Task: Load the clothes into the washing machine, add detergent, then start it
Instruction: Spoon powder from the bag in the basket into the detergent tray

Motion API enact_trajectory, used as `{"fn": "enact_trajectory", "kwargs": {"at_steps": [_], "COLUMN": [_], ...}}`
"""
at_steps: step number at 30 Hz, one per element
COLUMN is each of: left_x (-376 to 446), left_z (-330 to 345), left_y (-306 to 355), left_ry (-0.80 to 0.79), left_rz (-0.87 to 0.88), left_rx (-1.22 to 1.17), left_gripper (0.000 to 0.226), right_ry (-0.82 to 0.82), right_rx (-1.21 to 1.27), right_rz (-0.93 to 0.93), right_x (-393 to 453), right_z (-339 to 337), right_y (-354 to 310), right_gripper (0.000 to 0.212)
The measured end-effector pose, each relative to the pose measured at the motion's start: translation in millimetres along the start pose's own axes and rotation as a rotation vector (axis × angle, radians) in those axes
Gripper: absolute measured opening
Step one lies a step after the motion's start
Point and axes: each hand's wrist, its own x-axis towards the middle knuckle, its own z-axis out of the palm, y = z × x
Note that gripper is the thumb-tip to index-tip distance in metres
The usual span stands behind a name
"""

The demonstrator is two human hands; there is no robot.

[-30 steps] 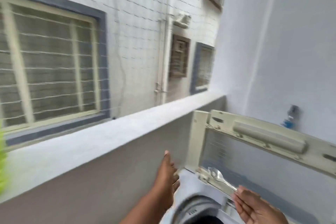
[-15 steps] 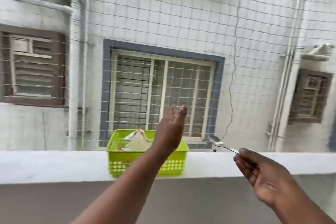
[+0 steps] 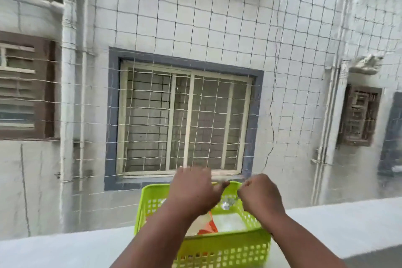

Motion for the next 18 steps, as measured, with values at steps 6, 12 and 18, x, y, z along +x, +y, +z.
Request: {"fn": "enact_trajectory", "kwargs": {"at_steps": [6,12,18], "left_x": [-10.8,-16.9,-22.8], "left_z": [16.6,18.3,17.1], "left_y": [-0.8,-2.1,-1.4], "left_ry": [-0.029,-0.125,-0.114], "left_rz": [0.088,0.104,0.093], "left_rx": [0.107,0.185,0.203], "left_gripper": [0.076,0.084,0.087], "right_ry": [-0.332,-0.598,-0.259], "right_rx": [-0.276,-0.654,-0.509], "right_rz": [0.057,-0.059,-0.224], "right_x": [8.9,6.9,-5.8], "right_z": [15.3,22.4,9.3], "right_y": [-11.4,-15.6,-11.6], "right_gripper": [0.010,0.011,0.013]}}
